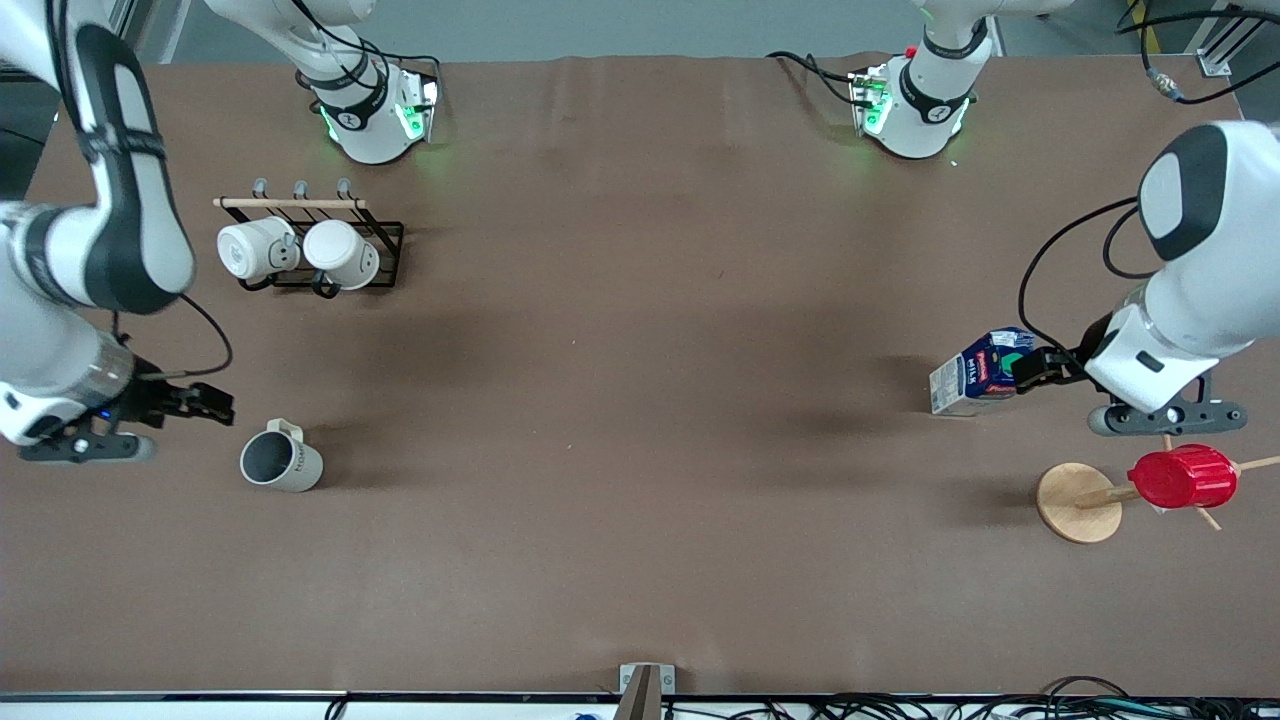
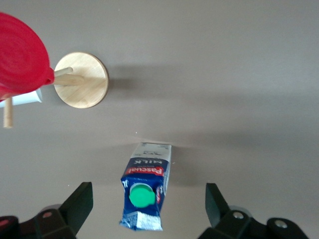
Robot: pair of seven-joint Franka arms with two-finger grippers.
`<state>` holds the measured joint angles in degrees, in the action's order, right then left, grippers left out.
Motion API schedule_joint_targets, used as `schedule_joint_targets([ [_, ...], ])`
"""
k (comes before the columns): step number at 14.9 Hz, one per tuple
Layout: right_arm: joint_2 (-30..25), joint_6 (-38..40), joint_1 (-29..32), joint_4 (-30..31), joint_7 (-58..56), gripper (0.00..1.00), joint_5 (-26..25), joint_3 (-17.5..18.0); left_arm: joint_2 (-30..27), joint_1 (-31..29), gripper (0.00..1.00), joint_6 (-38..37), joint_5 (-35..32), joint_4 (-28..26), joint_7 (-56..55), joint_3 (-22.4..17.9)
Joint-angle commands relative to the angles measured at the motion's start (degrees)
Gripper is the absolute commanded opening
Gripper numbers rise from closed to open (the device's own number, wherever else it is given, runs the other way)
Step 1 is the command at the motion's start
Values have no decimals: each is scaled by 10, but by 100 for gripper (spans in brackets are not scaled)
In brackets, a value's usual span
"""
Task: Place cup and milk on table
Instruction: 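Grasp the grey mug with the right gripper while the left gripper grasps the milk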
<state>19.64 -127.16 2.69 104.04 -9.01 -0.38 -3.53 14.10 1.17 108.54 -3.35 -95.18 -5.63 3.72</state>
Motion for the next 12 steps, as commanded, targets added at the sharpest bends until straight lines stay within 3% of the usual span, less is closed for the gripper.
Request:
schedule_joint_targets([
  [1,30,-69,3,23,-27,100,2,3,-19,-3,99,38,-9,-67,4,4],
  [7,91,-157,8,31,-60,96,1,1,-26,-13,99,63,-8,-114,4,4],
  [8,95,-158,8,31,-59,90,1,1,-25,-15,99,72,-8,-120,4,4],
  [12,108,-173,6,27,-57,48,1,1,-22,-19,99,117,-4,-149,5,5],
])
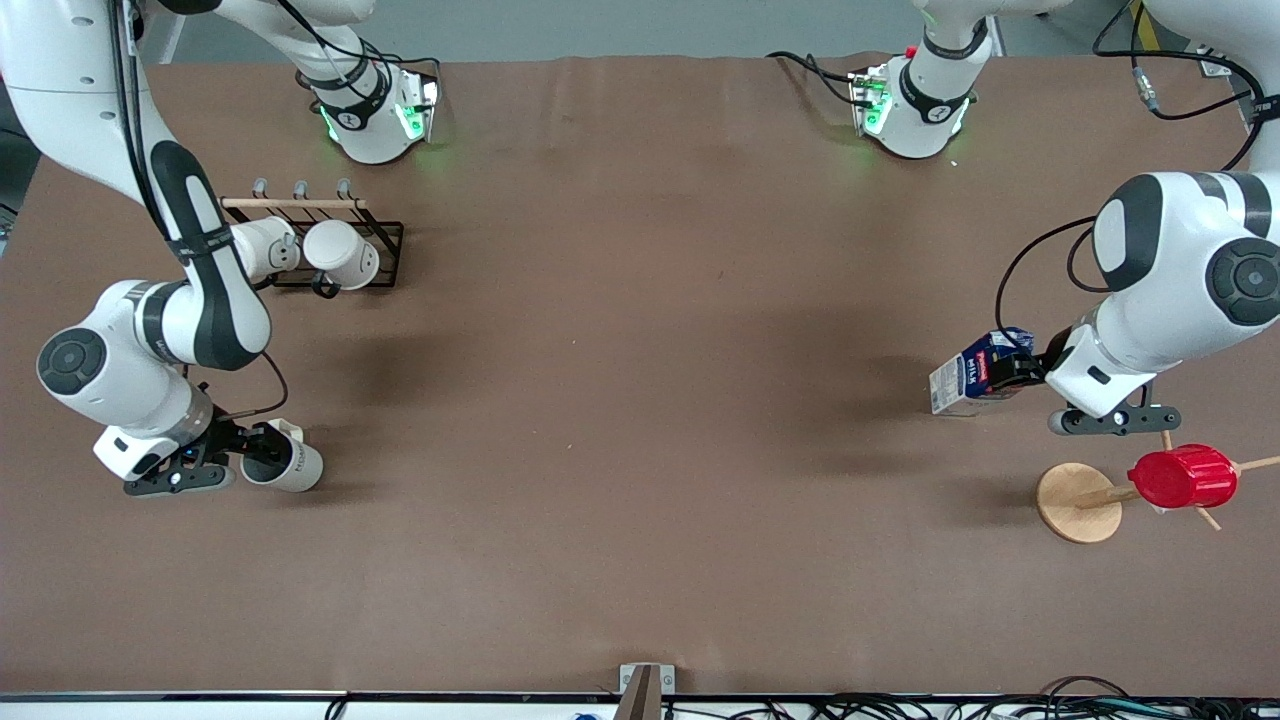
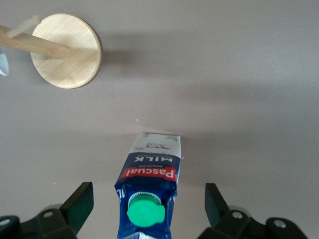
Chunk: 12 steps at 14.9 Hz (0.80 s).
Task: Place cup and milk on table
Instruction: 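Grasp the grey mug with the right gripper while the left gripper grasps the milk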
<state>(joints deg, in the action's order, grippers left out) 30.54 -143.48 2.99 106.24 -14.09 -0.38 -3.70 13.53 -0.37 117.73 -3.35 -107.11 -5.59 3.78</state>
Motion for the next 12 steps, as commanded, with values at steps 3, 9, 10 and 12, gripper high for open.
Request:
schedule_joint_targets([
  [3,11,-24,4,2,2,15,6,4,-18,-3,99,36,-2,-50,5,4],
  [9,0,6,-4,-7,18,0,28,4,-18,-3,97,36,-2,-69,13,4],
  [10,-17,48,-9,-18,49,0,28,7,-18,-3,96,36,-2,-72,15,4],
  [12,-38,164,-11,-71,145,0,28,46,-17,-3,87,36,-2,-76,15,4],
])
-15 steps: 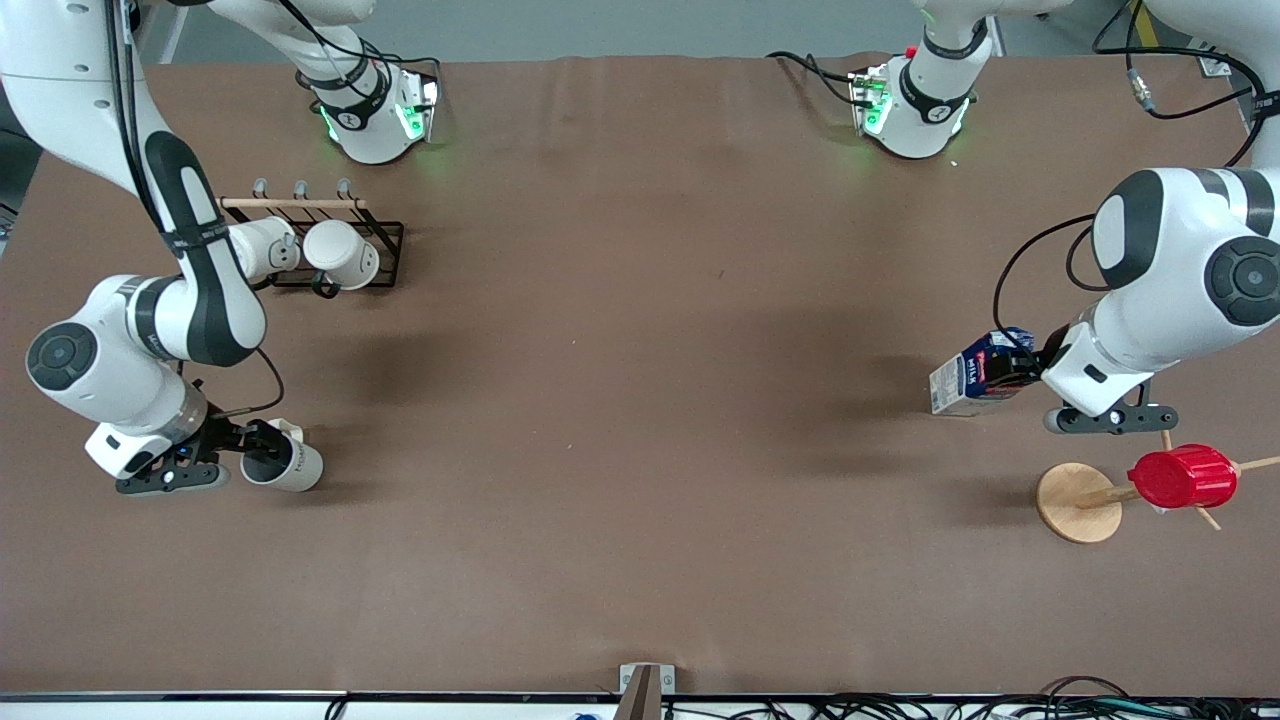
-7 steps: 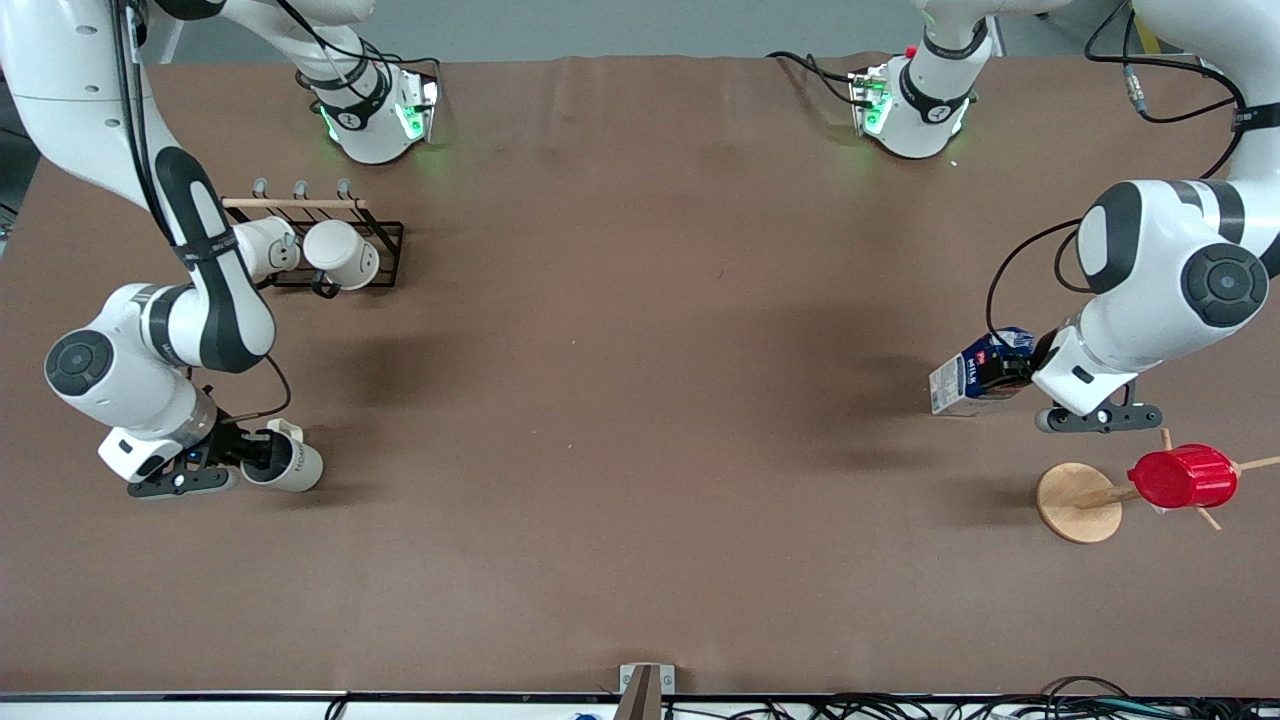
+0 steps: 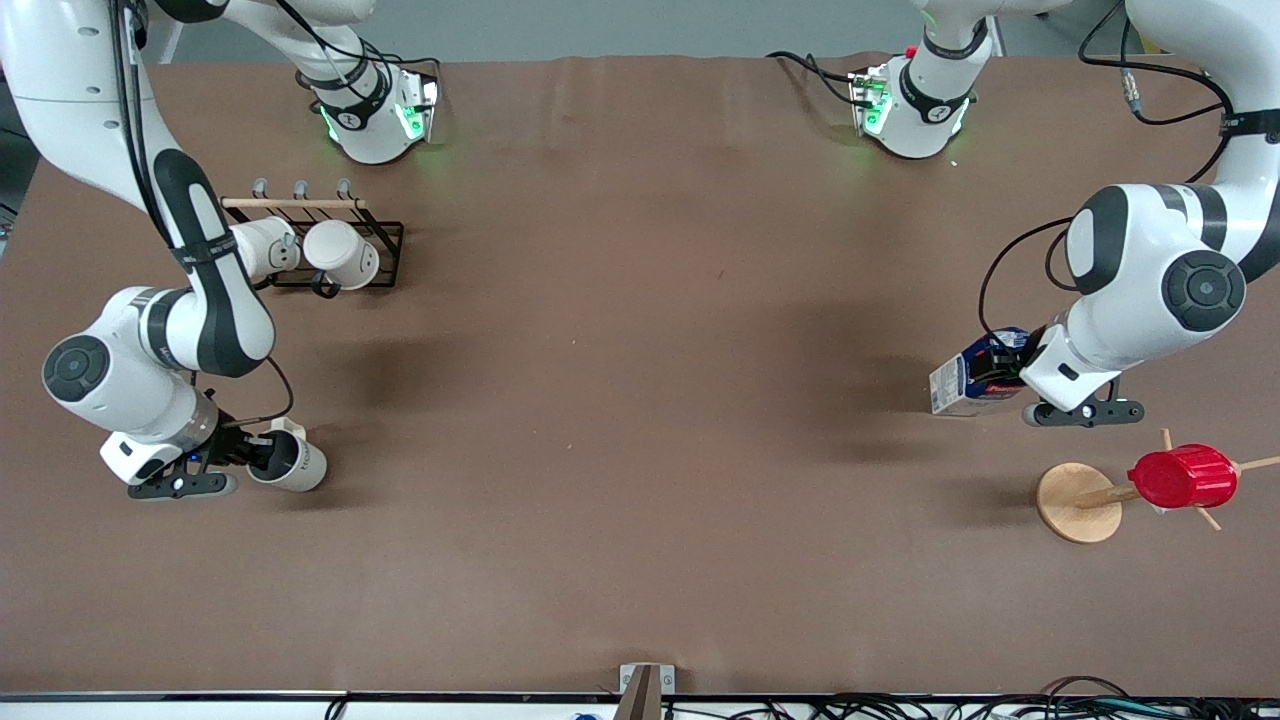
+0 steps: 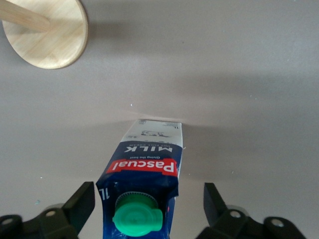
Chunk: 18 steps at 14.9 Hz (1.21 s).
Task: Place cup and milk on table
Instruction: 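Carry the mug and milk toward the table middle with both grippers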
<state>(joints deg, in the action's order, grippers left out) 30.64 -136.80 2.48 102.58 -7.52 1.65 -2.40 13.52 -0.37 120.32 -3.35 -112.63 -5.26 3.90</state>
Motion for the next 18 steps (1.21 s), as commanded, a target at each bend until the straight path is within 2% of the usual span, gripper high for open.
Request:
schedule_joint_targets([
  [1,-40,149,-6,-64,139,0,6,61,-17,-3,78,11,-3,-22,12,2],
  [2,-40,176,-8,-84,195,0,5,86,-17,-4,67,11,-3,-22,12,2],
  [5,-40,181,-29,-98,366,0,-12,165,-16,-8,43,11,-3,-22,17,2],
  [7,-35,177,-70,-110,484,0,-50,186,-16,-9,27,11,-3,-22,28,2],
  [9,-21,176,-137,-119,587,0,-66,186,-16,-9,16,11,-3,-21,40,1],
  [12,10,155,-214,-135,677,0,-84,186,-17,-17,10,10,-4,-9,44,2],
  [16,55,92,-269,-134,776,0,-146,186,-12,-10,9,3,-4,35,37,3],
  [18,70,75,-278,-134,798,0,-158,194,-11,-1,8,-5,-1,58,33,6],
])
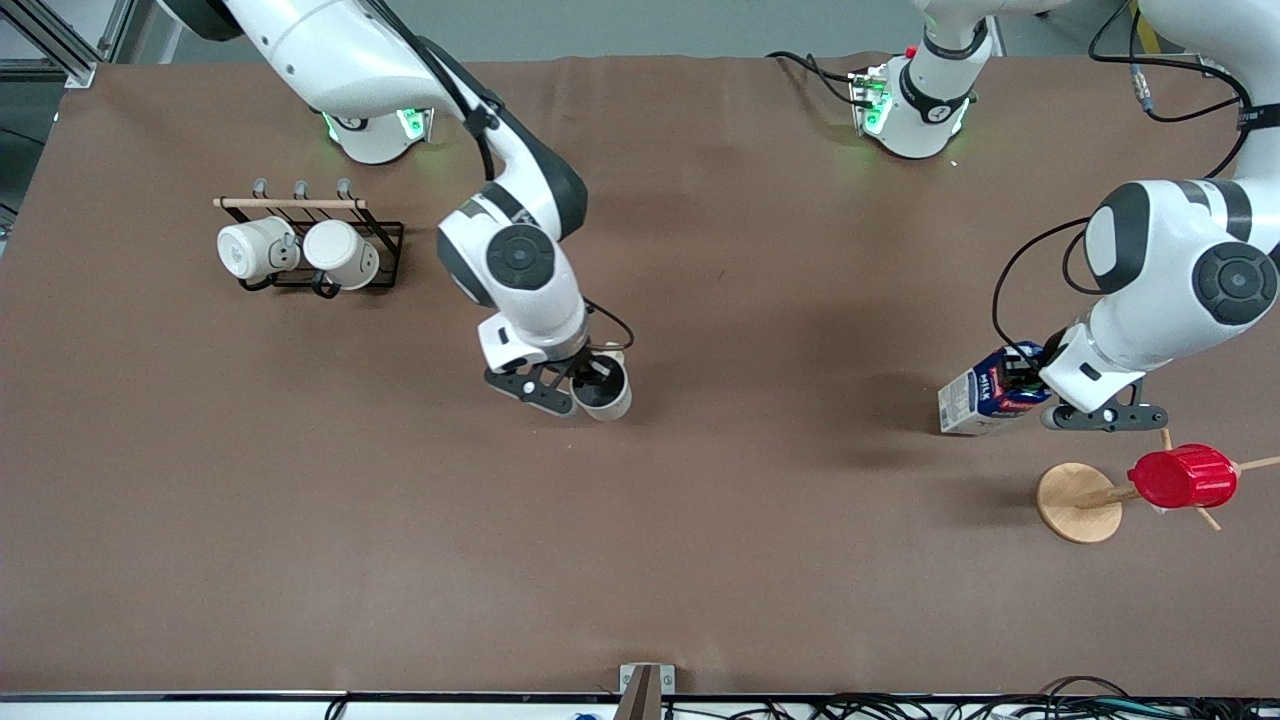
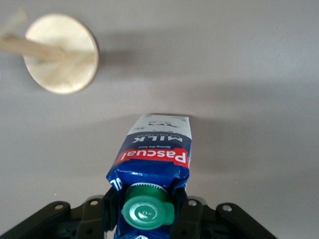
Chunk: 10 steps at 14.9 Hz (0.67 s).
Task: Place cup and milk on table
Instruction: 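Carry the mug and milk toward the table middle with both grippers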
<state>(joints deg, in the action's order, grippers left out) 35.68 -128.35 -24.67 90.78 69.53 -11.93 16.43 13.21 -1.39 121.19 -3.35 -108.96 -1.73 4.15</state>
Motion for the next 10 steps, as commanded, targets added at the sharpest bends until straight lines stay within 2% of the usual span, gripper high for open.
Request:
schedule_joint_targets([
  [1,26,-17,-12,-16,32,0,-26,13,-6,16,8,-19,0,36,-4,5],
  [6,54,-40,-27,-16,92,3,-77,15,56,78,8,-81,18,163,-10,5],
  [8,58,-55,-27,-16,104,6,-79,15,69,109,8,-83,23,185,-35,5],
  [9,59,-56,-27,-16,105,13,-79,15,76,127,8,-83,21,190,-65,5],
  [10,59,-56,-27,-16,105,27,-78,15,80,146,8,-83,21,195,-87,5],
])
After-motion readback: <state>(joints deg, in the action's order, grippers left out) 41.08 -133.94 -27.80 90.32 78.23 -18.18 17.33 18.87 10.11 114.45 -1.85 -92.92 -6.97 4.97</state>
